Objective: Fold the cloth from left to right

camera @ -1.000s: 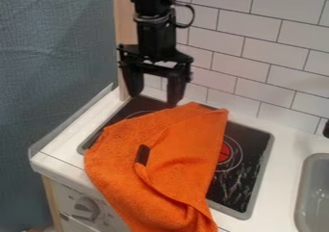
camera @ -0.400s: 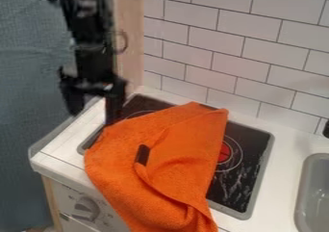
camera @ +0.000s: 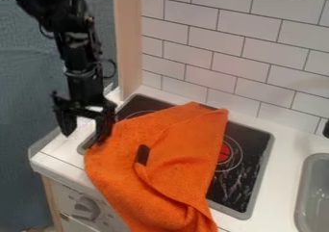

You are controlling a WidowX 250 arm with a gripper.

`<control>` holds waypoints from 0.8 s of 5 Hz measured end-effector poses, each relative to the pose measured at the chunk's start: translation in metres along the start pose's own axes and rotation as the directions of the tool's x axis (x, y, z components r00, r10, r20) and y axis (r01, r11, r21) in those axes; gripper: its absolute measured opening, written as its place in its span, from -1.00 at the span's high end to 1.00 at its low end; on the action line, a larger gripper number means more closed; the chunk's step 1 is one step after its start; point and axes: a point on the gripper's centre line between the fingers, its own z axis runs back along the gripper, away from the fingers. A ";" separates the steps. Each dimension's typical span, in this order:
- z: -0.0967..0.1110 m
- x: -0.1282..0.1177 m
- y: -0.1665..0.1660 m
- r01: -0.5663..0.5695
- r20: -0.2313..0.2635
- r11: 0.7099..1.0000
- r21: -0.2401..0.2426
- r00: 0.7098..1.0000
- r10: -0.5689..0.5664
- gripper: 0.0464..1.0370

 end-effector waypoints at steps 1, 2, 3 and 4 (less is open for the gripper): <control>-0.011 0.005 -0.002 -0.012 0.000 1.000 -0.019 1.000 0.012 -0.92; -0.023 0.013 -0.001 -0.026 -0.010 0.999 -0.030 1.000 0.026 -0.92; -0.028 0.018 0.002 -0.042 -0.020 0.999 -0.027 0.999 0.042 -0.83; -0.030 0.023 0.004 -0.038 -0.022 0.999 -0.019 0.999 0.037 -0.56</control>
